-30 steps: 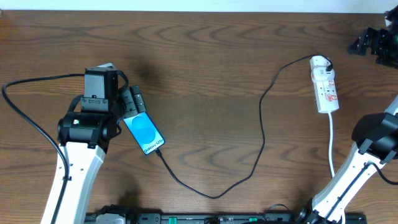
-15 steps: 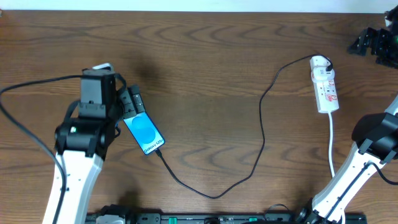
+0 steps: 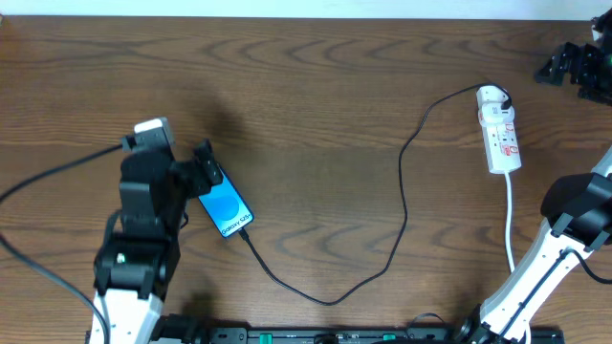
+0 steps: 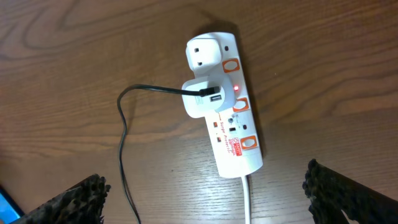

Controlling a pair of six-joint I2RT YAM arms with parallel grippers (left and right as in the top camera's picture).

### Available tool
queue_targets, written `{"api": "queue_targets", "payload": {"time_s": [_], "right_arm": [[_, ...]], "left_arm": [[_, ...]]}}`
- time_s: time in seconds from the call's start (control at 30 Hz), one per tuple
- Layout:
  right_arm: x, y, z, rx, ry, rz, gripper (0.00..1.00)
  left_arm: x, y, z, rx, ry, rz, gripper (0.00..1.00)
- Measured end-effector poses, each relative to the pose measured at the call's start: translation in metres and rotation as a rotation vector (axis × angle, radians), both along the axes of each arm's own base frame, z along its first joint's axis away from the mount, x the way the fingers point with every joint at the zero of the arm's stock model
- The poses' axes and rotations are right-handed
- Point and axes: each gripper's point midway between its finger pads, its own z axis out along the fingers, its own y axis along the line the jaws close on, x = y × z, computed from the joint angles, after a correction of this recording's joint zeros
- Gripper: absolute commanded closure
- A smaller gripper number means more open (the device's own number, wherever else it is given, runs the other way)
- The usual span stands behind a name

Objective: Plug charger to phone and switch on socket

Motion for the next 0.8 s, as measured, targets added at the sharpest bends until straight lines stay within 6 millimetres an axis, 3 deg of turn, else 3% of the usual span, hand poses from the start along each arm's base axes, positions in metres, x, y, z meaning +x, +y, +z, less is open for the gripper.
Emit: {"api": "queue_targets", "payload": {"time_s": [0.3, 0.8], "right_arm": [[0.0, 0.0, 0.0, 0.0, 0.0, 0.0, 0.01], [0.0, 0.0, 0.0, 0.001, 0.0, -0.001, 0.01]], "left_arm": [[-0.017, 0.002, 0.013, -0.02, -0.219, 0.003, 0.07], [-0.045, 0.02, -0.007, -0.028, -0.484, 0.072, 0.07]]}}
